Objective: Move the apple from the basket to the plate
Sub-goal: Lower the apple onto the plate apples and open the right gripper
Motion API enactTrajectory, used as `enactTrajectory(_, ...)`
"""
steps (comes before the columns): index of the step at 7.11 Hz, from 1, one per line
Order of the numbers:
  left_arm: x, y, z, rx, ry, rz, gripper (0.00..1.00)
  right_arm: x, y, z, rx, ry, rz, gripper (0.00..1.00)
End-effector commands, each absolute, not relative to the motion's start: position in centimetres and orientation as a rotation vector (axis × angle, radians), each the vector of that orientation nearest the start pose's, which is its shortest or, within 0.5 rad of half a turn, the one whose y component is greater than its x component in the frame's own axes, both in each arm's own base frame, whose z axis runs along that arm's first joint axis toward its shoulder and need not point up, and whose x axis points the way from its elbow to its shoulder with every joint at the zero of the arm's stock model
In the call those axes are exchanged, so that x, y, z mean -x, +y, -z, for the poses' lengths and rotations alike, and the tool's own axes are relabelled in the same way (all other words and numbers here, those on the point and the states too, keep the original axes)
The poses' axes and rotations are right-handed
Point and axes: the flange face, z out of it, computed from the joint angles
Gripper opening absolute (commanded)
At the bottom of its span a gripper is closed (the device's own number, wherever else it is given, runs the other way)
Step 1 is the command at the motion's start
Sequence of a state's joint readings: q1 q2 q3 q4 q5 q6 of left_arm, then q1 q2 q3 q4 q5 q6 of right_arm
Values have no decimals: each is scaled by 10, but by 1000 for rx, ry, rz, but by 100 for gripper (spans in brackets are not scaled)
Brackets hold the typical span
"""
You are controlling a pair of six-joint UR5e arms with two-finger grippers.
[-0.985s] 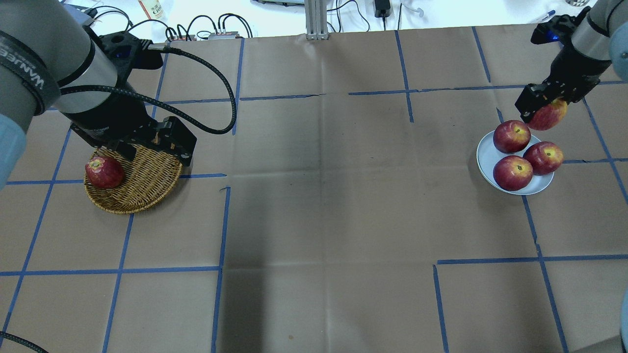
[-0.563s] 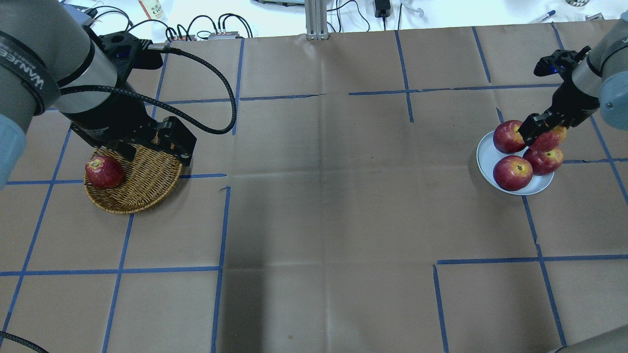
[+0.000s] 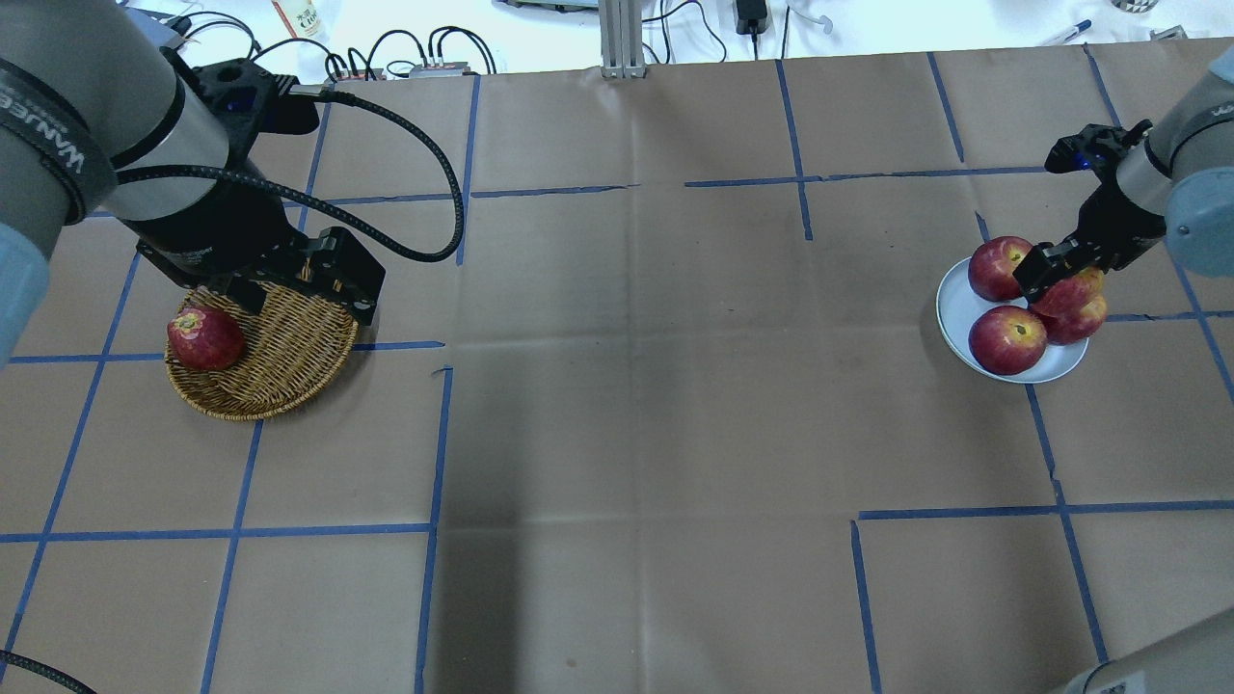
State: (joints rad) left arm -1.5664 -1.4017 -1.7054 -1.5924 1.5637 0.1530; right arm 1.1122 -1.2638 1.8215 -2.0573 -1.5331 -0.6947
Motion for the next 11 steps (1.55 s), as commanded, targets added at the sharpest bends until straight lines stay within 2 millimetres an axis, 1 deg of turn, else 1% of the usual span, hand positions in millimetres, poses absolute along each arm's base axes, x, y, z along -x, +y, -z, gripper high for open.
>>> enactTrajectory(1,131,-422,-496,-232,3138,20,99,121,-554,-246,357,3049,-64,57)
enactTrajectory(2,131,-422,-497,-232,3138,22,99,120,-554,-246,359,3048,-63,81)
enactTrajectory(3,131,-422,-497,-229,3138,22,99,123,-557,-255,353,3063,-42,100)
enactTrajectory(5,131,-423,-496,-229,3138,20,99,121,-557,-268,357,3075,-9,100)
enactTrajectory(6,131,-423,-496,-229,3138,20,99,123,-568,-287,372,3092,35,100)
enactTrajectory(7,131,-423,-496,-229,3138,20,99,122,-581,-310,396,3107,79,100)
enactTrajectory(8,131,-423,-496,-229,3138,20,99,109,-592,-335,428,3098,67,100)
enactTrajectory(9,131,-423,-496,-229,3138,20,99,91,-601,-366,459,3092,55,100)
enactTrajectory(11,131,-423,-496,-229,3138,20,99,69,-613,-423,438,3083,20,100)
